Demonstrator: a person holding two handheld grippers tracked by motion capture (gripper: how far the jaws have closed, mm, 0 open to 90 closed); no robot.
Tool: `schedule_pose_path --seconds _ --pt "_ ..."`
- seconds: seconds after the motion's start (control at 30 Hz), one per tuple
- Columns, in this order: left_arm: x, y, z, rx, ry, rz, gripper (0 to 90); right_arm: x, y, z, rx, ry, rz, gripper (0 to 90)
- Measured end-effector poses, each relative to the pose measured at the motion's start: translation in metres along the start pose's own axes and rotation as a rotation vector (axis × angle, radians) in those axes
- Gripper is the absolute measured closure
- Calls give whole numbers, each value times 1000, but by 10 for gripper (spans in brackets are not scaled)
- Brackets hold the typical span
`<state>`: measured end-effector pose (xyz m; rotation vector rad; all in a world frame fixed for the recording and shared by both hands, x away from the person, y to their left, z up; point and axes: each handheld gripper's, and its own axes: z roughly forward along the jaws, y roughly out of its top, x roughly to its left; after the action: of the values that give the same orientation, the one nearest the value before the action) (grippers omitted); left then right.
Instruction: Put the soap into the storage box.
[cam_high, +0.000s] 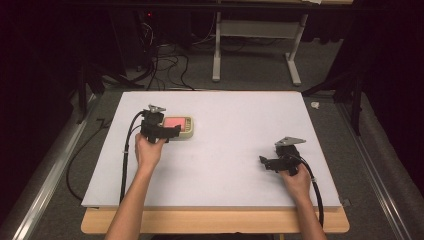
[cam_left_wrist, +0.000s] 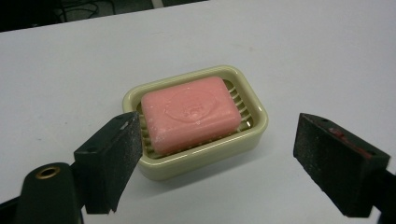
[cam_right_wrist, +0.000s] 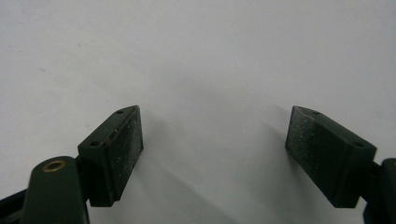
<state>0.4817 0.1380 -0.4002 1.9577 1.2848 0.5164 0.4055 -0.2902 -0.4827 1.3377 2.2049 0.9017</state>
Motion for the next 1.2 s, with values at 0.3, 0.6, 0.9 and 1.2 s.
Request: schedule_pose_path --seconds 0.3,0.6,0.9,1.2 --pt "0 -4 -8 -1 -1 12 161 0 0 0 0 0 0 195" --pt "-3 -5 -19 -19 -28 39 161 0 0 0 0 0 0 195" --pt "-2 -10 -29 -42 -42 33 162 0 0 0 0 1 0 195" --pt "-2 -16 -33 -44 -62 38 162 0 0 0 0 1 1 195"
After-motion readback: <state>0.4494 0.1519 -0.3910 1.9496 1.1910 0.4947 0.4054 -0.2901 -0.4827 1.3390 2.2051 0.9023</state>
